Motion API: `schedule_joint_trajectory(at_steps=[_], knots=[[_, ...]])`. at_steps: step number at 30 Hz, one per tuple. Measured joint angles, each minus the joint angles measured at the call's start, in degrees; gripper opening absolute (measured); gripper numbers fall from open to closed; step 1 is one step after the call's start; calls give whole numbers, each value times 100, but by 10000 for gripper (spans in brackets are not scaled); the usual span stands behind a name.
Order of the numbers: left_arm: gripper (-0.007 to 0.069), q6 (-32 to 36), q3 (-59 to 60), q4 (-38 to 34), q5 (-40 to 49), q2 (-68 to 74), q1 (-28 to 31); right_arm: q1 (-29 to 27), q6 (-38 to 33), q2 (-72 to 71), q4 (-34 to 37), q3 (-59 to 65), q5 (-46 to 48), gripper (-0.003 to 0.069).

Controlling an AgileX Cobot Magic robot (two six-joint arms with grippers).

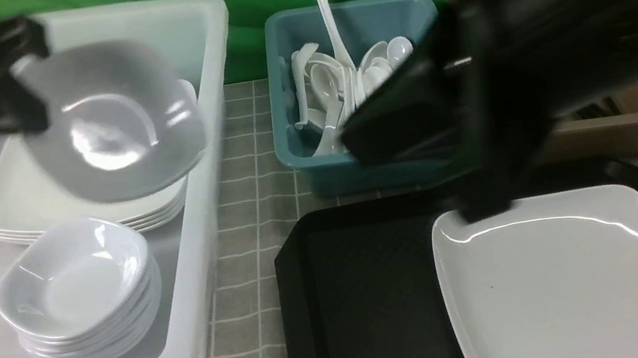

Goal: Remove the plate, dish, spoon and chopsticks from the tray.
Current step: Use the left arm to put the small plate into the large storage box on the left, then use the left arm to grab a plate from the dinner plate

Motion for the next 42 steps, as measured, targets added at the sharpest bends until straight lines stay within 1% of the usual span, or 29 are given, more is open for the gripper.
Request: schedule_joint_trajectory(at_steps=[1,3,4,6,11,16,19,20,22,24,25,26,28,30,31,33,34,36,37,38,39,40,41,42], knots=[[30,0,247,-70,-102,-65,148,88,32,116,-79,-104,0,27],[30,0,1215,-557,-768,-246,658,341,168,564,-294,-492,13,27],[30,11,1364,-642,-859,-262,724,405,205,671,-340,-584,21,27],[30,164,2072,-1079,-1370,-290,953,519,287,1013,-397,-859,43,27],[30,284,2926,-1383,-2177,-300,1021,608,372,1673,-454,-1362,227,27],[46,284,2988,-1279,-2306,-332,1026,608,390,1860,-467,-1450,484,27],[93,266,3006,-1162,-2311,-332,1026,608,390,1860,-472,-1459,542,27],[149,266,3011,-1052,-2293,-332,1026,608,390,1860,-480,-1471,597,27],[200,261,3005,-899,-2232,-347,1026,608,397,1860,-544,-1471,653,27],[284,254,2905,-560,-2002,-409,1026,608,524,1855,-754,-1471,763,27],[310,243,2851,-447,-1947,-440,1026,608,608,1848,-861,-1471,804,27],[373,162,2665,-37,-1668,-543,1026,608,819,1804,-1294,-1471,939,27],[428,17,2403,368,-1358,-697,1026,608,1020,1694,-1748,-1471,1120,27],[455,-91,2155,691,-1085,-846,1026,555,1166,1513,-2150,-1471,1303,27],[459,-139,1976,727,-926,-954,1026,494,1199,1385,-2293,-1471,1428,27],[432,68,1657,357,-804,-1102,991,262,1266,1051,-2439,-1471,1742,27],[394,420,1537,98,-780,-1133,922,117,1287,881,-2475,-1462,1870,27],[269,1072,1252,-630,-764,-1146,576,-198,1300,518,-2505,-1344,1871,27],[204,1210,1160,-951,-764,-1139,374,-394,1309,299,-2519,-1216,1871,27],[127,1327,1059,-1191,-751,-1111,74,-605,1338,117,-2533,-1087,1871,27],[84,1363,986,-1291,-742,-1071,-198,-694,1345,-22,-2539,-974,1871,27],[44,1377,887,-1409,-743,-972,-637,-1066,1386,-342,-2569,-665,1871,28],[28,1336,830,-1409,-749,-884,-947,-1257,1403,-570,-2582,-463,1871,28],[15,1228,750,-1358,-774,-712,-1417,-1542,1425,-800,-2590,-129,1871,28]])
